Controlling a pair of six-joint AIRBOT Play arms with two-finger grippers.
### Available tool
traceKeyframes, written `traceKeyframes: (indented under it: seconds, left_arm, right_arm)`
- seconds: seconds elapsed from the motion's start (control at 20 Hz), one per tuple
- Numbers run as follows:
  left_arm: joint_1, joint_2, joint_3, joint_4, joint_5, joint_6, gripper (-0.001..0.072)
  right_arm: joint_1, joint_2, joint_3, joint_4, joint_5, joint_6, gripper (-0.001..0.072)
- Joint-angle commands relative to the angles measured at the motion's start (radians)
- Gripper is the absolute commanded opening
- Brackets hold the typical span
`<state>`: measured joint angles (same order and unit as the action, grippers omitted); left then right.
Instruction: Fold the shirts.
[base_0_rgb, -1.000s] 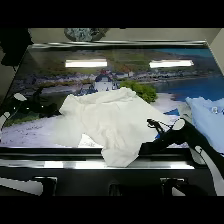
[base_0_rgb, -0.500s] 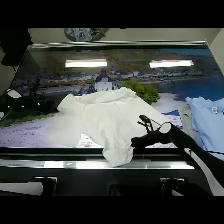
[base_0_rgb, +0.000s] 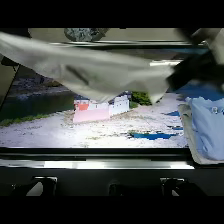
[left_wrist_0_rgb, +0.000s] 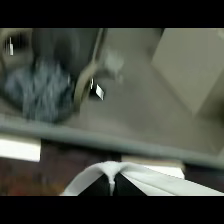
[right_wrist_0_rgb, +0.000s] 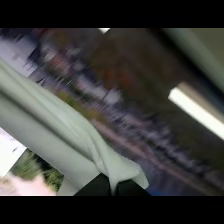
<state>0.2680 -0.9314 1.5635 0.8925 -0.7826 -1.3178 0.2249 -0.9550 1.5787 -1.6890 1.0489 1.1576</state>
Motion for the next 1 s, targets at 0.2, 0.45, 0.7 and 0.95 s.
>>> traceKeyframes:
  seconds: [0.2, 0.45, 0.7, 0.95]
  left_arm:
    - [0.000, 0.316, 0.056, 0.009, 0.165, -0.089, 0.0029]
    - [0.000, 0.272, 0.056, 0.152, 0.156, -0.089, 0.0029]
    - [-0.002, -0.002, 0.035, 0.166, -0.064, -0.072, 0.0029]
    - [-0.002, -0.403, -0.071, 0.158, -0.138, -0.002, 0.0030]
  right_arm:
    - [0.002, 0.133, 0.271, -0.179, 0.163, 0.066, 0.0044]
    - [0.002, 0.068, 0.270, -0.130, 0.432, 0.082, 0.0044]
    - [0.002, -0.189, 0.084, 0.084, 0.589, 0.047, 0.0045]
    - [-0.004, -0.543, -0.141, 0.291, 0.190, 0.093, 0.0046]
